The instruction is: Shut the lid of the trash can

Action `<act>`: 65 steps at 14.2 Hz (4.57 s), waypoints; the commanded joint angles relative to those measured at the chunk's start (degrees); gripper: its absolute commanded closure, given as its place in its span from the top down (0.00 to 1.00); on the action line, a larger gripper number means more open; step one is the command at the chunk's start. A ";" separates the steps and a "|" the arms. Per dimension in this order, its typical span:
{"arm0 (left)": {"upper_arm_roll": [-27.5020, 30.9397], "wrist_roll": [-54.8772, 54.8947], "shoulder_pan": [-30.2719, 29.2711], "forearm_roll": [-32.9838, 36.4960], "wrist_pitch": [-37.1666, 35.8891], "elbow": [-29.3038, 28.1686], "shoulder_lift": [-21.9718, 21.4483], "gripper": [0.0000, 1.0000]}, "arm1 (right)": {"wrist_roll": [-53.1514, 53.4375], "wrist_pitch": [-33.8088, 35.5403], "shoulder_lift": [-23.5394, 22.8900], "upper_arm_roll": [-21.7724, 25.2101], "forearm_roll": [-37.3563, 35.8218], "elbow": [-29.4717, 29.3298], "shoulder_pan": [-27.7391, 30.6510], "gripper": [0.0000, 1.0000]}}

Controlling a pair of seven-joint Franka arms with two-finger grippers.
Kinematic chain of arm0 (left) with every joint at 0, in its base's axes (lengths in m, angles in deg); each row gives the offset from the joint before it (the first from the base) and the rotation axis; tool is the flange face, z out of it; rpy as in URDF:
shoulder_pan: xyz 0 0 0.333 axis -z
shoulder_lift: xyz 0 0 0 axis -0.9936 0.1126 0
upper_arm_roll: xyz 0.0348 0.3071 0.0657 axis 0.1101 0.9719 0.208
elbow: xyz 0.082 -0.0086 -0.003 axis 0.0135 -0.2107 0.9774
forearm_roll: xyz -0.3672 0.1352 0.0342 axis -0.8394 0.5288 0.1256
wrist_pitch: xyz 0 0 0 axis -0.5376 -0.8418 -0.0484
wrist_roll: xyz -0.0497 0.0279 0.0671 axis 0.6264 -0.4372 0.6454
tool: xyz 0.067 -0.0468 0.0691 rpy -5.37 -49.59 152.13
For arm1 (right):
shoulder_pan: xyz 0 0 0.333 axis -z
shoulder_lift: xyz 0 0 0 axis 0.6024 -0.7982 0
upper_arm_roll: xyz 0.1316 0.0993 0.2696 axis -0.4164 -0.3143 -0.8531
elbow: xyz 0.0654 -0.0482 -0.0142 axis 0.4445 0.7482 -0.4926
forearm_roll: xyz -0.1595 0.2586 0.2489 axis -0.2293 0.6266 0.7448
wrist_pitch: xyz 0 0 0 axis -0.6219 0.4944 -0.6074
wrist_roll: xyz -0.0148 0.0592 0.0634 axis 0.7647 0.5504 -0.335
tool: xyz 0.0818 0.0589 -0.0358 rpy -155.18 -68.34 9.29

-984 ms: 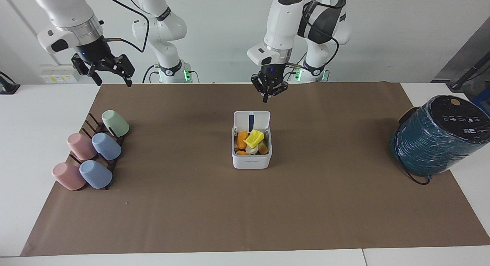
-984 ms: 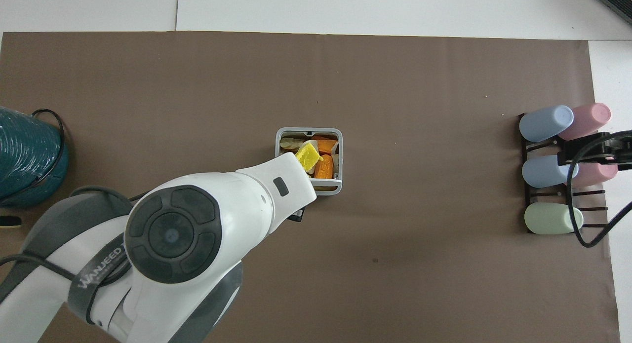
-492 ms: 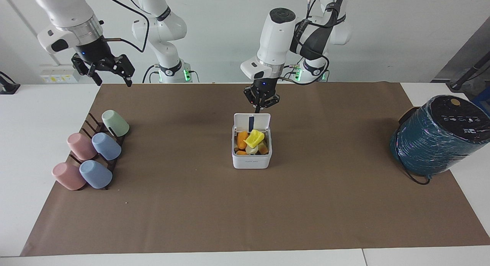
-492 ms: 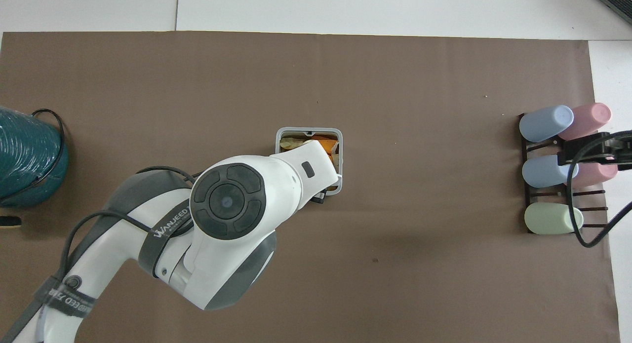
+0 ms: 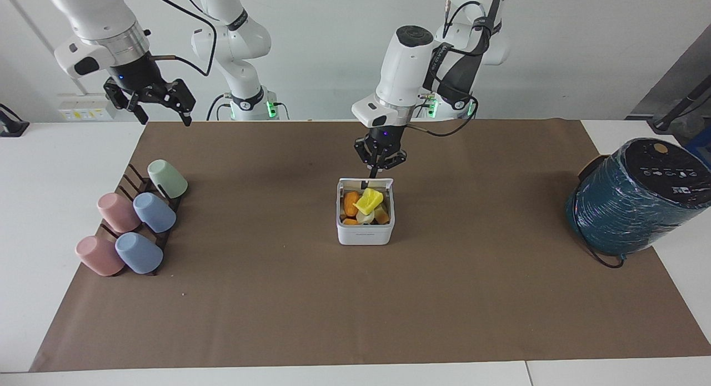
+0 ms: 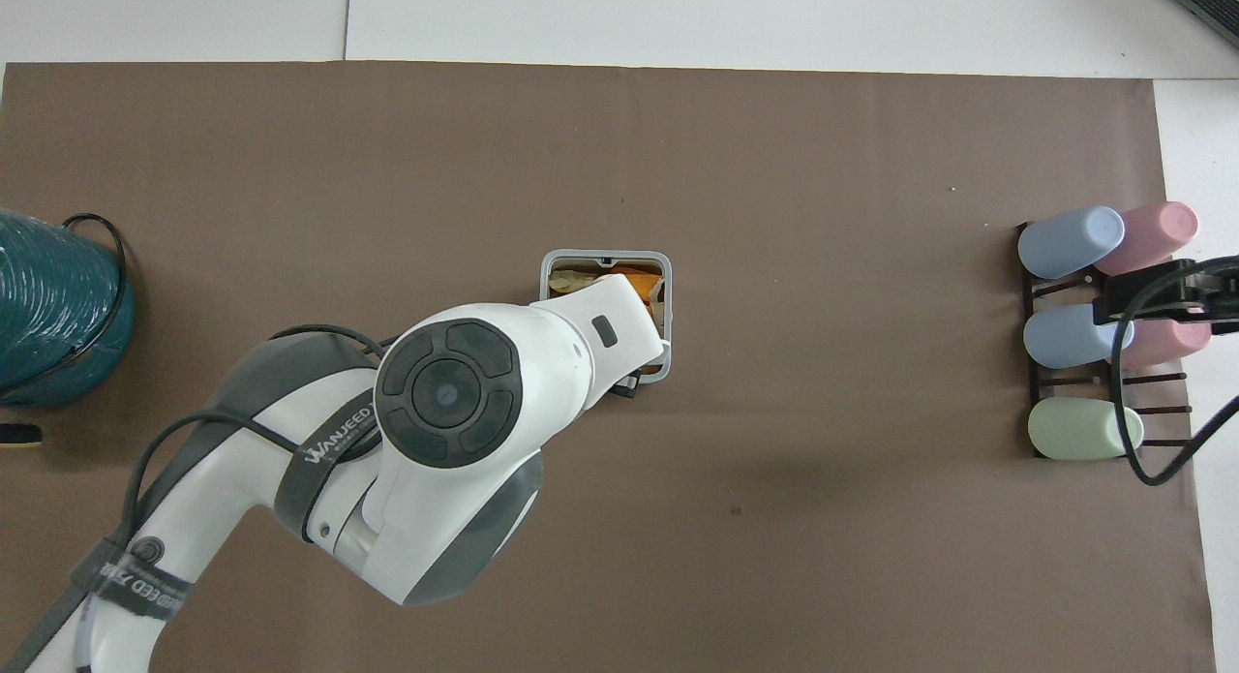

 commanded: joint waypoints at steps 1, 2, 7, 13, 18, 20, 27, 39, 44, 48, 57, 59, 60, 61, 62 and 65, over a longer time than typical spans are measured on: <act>0.03 -0.44 -0.95 0.33 1.68 1.88 2.37 0.00 | -1.43 0.63 0.66 -0.77 1.26 0.43 1.27 1.00; 0.03 -0.44 -0.95 0.51 2.72 1.80 2.73 0.00 | -1.43 0.55 0.66 -0.77 1.26 0.43 1.27 1.00; 0.29 -0.35 -1.83 1.47 6.33 1.89 6.41 0.00 | -1.43 0.55 0.66 -0.77 1.26 0.52 1.27 1.00; 0.29 -0.35 -2.18 3.23 10.03 1.89 10.90 0.00 | -1.43 0.63 0.66 -0.77 1.26 0.43 1.27 1.00; 0.29 -0.44 -2.01 3.41 9.42 1.80 11.96 0.00 | -1.43 0.63 0.66 -0.77 1.26 0.43 1.27 1.00; 0.29 -0.44 -1.83 3.41 7.76 2.15 11.52 0.00 | -1.43 0.55 0.66 -0.77 1.26 0.52 1.27 1.00; 0.29 -0.35 -1.92 3.41 -5.52 9.45 8.80 0.00 | -1.43 0.63 0.66 -0.77 1.26 0.43 1.27 1.00; 0.29 7.80 -17.64 3.41 -24.94 9.01 -4.29 1.00 | -1.43 0.63 0.66 -0.77 1.26 0.52 1.27 1.00; 0.64 12.39 -23.36 2.36 -31.71 9.71 -8.33 1.00 | -1.43 0.63 0.66 -0.77 1.26 0.44 1.27 1.00; 0.73 12.22 -23.36 2.00 -33.65 9.71 -10.10 1.00 | -1.35 1.07 0.66 -0.60 1.17 0.52 1.45 1.00; 4.50 15.01 -26.88 -1.78 -35.32 9.80 -10.45 1.00 | -1.61 1.07 0.84 -1.04 -3.57 0.43 1.18 1.00; 6.53 19.14 -26.88 -1.86 -35.67 10.84 -10.37 1.00 | -1.61 1.07 1.01 -1.04 -3.40 0.52 1.18 1.00; 6.71 19.25 -26.88 -1.69 -37.15 12.16 -10.19 1.00 | -1.61 1.07 1.02 -1.04 -3.40 0.52 1.18 1.00; 6.88 19.25 -26.88 -1.43 -38.73 13.56 -9.84 1.00 | -1.61 1.07 1.02 -1.04 -3.40 0.52 1.18 1.00; 6.88 19.25 -26.88 -1.16 -39.62 14.53 -9.66 1.00 | -1.61 0.99 1.02 -1.04 -3.40 0.52 1.18 1.00; 7.06 19.25 -27.76 -0.90 -43.03 18.65 -7.83 1.00 | -1.78 1.07 1.10 -1.04 -2.96 0.70 1.18 1.00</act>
